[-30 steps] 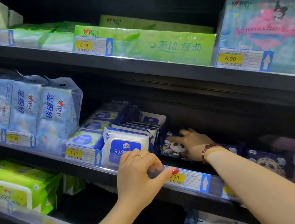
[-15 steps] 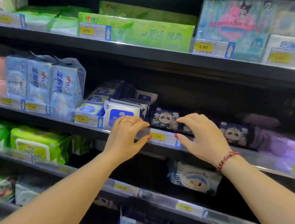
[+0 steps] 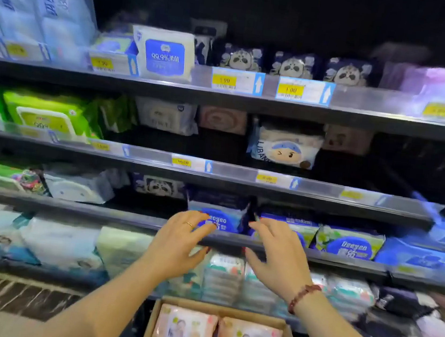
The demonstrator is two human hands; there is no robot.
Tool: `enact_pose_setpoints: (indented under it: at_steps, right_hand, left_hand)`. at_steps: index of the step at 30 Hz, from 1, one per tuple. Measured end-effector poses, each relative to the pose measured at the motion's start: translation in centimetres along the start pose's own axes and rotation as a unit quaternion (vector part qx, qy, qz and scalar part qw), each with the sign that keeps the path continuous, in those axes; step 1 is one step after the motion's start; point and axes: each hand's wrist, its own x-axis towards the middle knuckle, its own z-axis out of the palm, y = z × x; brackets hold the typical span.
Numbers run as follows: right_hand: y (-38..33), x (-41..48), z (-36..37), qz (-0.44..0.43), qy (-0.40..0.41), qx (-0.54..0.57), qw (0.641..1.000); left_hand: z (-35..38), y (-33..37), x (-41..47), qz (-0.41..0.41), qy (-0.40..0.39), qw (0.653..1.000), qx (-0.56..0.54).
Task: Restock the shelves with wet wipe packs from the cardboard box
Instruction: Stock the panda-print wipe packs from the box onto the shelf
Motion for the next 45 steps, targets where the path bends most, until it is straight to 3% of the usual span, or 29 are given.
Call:
enact_pose_setpoints:
  at_steps: [9,15,19,23,26,33,36,40,45]
  right_hand:
    - [1.9,-10.1,10.0,0.130,-0.217,0.034,0.967]
    - [2.3,-17.2,14.9,0.219,-0.290,0.101,0.926]
    - [3.7,-20.3,17.3,0.272,-0.389,0.117,0.872]
    - [5.3,-22.1,19.6,0.364,-0.409,0.150,0.823]
    - [5.7,-23.1,20.6,0.414,-0.413,0.165,0.794]
    - [5.1,-23.8,21.3,0.490,-0.420,0.208,0.735]
    - [4.7,-23.8,21.9,0.495,-0.425,0.198,0.732]
    - [4.5,-23.6,22.1,0.493,-0.413,0.182,0.744]
    - [4.7,-23.3,21.6,0.487,-0.416,0.215,0.737]
  left_hand:
    - [8.9,2.4,-10.2,-0.162,-0.160,0.973,-0.046]
    - [13.8,4.1,-16.9,-0.297,-0.263,0.911,-0.112]
    - [16.2,4.5,-19.9,-0.361,-0.314,0.863,-0.164]
    - [18.0,5.4,-21.7,-0.449,-0.332,0.807,-0.192]
    - [18.7,5.8,-22.0,-0.465,-0.328,0.805,-0.166]
    - [19.7,5.1,-22.5,-0.548,-0.346,0.743,-0.169]
    - [19.9,4.8,-22.2,-0.559,-0.363,0.719,-0.197]
    - [19.7,4.9,-22.9,-0.576,-0.297,0.709,-0.278]
    - [19.8,5.7,-22.5,-0.584,-0.279,0.705,-0.291]
